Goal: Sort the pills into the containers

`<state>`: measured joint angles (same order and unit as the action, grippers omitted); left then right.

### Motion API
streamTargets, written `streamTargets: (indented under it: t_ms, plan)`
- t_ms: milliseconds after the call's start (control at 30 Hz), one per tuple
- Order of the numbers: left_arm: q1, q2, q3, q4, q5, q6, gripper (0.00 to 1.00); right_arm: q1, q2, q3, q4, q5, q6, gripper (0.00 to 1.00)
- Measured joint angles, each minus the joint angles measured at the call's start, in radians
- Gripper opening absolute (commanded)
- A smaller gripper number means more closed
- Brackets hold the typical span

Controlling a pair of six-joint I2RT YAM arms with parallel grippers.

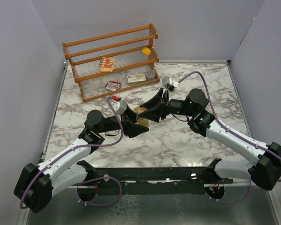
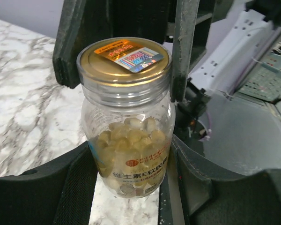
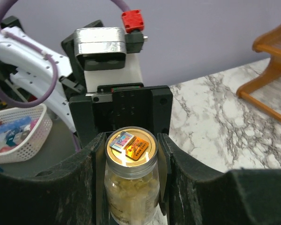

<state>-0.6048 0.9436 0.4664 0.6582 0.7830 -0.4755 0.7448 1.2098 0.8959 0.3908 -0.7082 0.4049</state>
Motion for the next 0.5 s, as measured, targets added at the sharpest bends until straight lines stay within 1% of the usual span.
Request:
streamTargets:
  t_ms: [133, 233, 300, 333, 367, 400, 433, 467, 500]
  plan:
    - [-0.020, 0.009, 0.021, 0.043, 0.075, -0.037, 0.00, 0.000, -0.017, 0.012, 0.009, -0.081, -0.012, 0.03]
    - [-0.028, -0.003, 0.020, 0.052, 0.106, -0.051, 0.00, 0.002, -0.026, 0.013, 0.011, -0.125, -0.016, 0.03]
    - [-0.033, -0.015, 0.019, 0.052, 0.112, -0.054, 0.00, 0.005, -0.034, 0.014, 0.010, -0.136, -0.021, 0.10]
    - [-0.035, -0.023, 0.018, 0.053, 0.113, -0.055, 0.00, 0.007, -0.040, 0.015, 0.006, -0.136, -0.026, 0.16]
    - [-0.037, -0.029, 0.017, 0.053, 0.113, -0.055, 0.00, 0.007, -0.048, 0.015, 0.002, -0.135, -0.031, 0.27]
    - [-0.039, -0.032, 0.017, 0.056, 0.114, -0.055, 0.00, 0.009, -0.055, 0.015, -0.003, -0.134, -0.037, 0.42]
    - [-0.039, -0.035, 0.016, 0.061, 0.114, -0.055, 0.00, 0.010, -0.064, 0.015, -0.009, -0.130, -0.043, 0.56]
    - [-0.040, -0.035, 0.016, 0.067, 0.113, -0.055, 0.00, 0.011, -0.075, 0.015, -0.019, -0.125, -0.048, 0.74]
    - [-0.042, -0.035, 0.016, 0.074, 0.113, -0.055, 0.00, 0.013, -0.087, 0.014, -0.031, -0.117, -0.054, 0.78]
